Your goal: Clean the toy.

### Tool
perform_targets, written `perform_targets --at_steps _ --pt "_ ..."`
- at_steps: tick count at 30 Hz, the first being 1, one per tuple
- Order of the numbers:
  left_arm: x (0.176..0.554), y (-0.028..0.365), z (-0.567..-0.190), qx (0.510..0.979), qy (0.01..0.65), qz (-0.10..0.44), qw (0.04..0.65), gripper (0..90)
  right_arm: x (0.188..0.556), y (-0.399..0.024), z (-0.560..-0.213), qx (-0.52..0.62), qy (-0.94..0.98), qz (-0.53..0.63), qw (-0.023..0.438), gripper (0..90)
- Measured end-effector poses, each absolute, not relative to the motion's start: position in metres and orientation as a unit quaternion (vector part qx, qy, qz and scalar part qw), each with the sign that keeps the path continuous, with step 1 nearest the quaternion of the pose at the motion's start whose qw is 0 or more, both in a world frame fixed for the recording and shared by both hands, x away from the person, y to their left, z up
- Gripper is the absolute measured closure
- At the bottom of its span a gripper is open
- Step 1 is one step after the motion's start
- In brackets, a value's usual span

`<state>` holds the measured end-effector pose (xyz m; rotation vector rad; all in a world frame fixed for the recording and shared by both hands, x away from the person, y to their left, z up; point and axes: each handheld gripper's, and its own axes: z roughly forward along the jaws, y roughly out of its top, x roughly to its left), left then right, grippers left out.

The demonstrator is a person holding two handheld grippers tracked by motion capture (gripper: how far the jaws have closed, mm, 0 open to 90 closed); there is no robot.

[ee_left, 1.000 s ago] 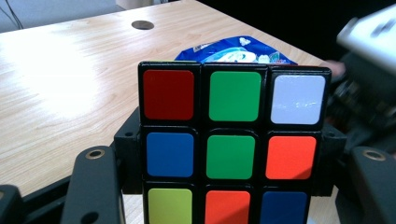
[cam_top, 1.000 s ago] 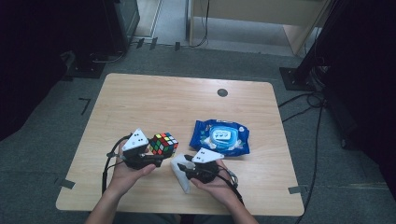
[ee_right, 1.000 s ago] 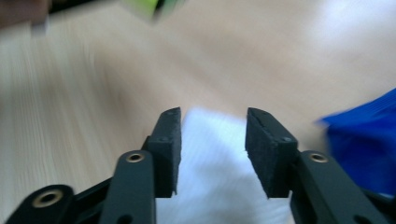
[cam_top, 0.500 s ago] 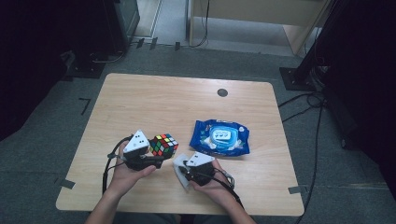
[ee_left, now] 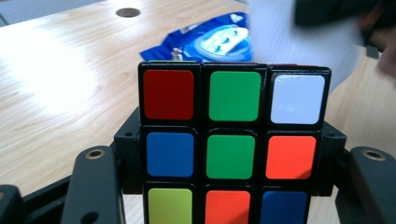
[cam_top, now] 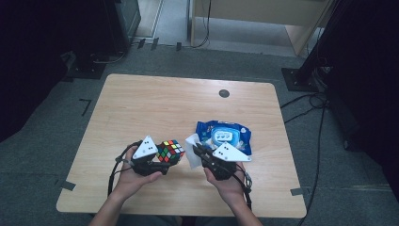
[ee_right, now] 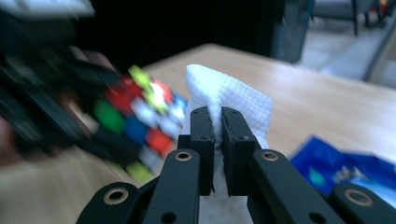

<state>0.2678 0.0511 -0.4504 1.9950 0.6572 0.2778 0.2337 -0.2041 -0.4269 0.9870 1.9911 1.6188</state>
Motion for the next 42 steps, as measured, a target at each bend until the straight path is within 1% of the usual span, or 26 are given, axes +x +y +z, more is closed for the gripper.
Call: perform_targets --at_steps 5,10,12,17,27,29,31,34,36,39,42 --pt "0.259 0.035 -0.453 0.835 0.236 0.115 0.484 34.0 0.220 -0.190 -0.415 0.306 0.713 0.606 0.175 85.4" --pt "0.248 0.028 -0.449 0.834 0.207 0.129 0.495 34.0 0.218 -0.178 -0.421 0.301 0.725 0.596 0.170 85.3" --pt "0.248 0.028 -0.449 0.834 0.208 0.131 0.493 34.0 0.221 -0.180 -0.425 0.309 0.719 0.601 0.160 85.3" --pt "0.249 0.030 -0.448 0.835 0.213 0.131 0.490 34.1 0.225 -0.181 -0.431 0.322 0.720 0.590 0.176 85.3" --pt "0.253 0.038 -0.442 0.824 0.222 0.120 0.508 34.1 0.246 -0.201 -0.455 0.393 0.720 0.542 0.183 85.4" --pt "0.253 0.038 -0.444 0.830 0.223 0.129 0.495 34.2 0.245 -0.203 -0.452 0.394 0.715 0.547 0.188 85.4" --pt "0.255 0.037 -0.448 0.835 0.227 0.133 0.482 34.2 0.241 -0.204 -0.442 0.385 0.707 0.562 0.191 85.4" --pt "0.255 0.034 -0.451 0.838 0.228 0.133 0.478 34.2 0.231 -0.200 -0.426 0.360 0.699 0.586 0.195 85.4" --pt "0.254 0.031 -0.451 0.839 0.227 0.135 0.476 34.2 0.223 -0.193 -0.418 0.340 0.698 0.601 0.189 85.4" --pt "0.251 0.029 -0.450 0.839 0.221 0.135 0.478 34.2 0.216 -0.182 -0.415 0.318 0.708 0.604 0.180 85.3" --pt "0.249 0.029 -0.447 0.835 0.218 0.134 0.487 34.2 0.217 -0.174 -0.422 0.316 0.719 0.594 0.176 85.3"
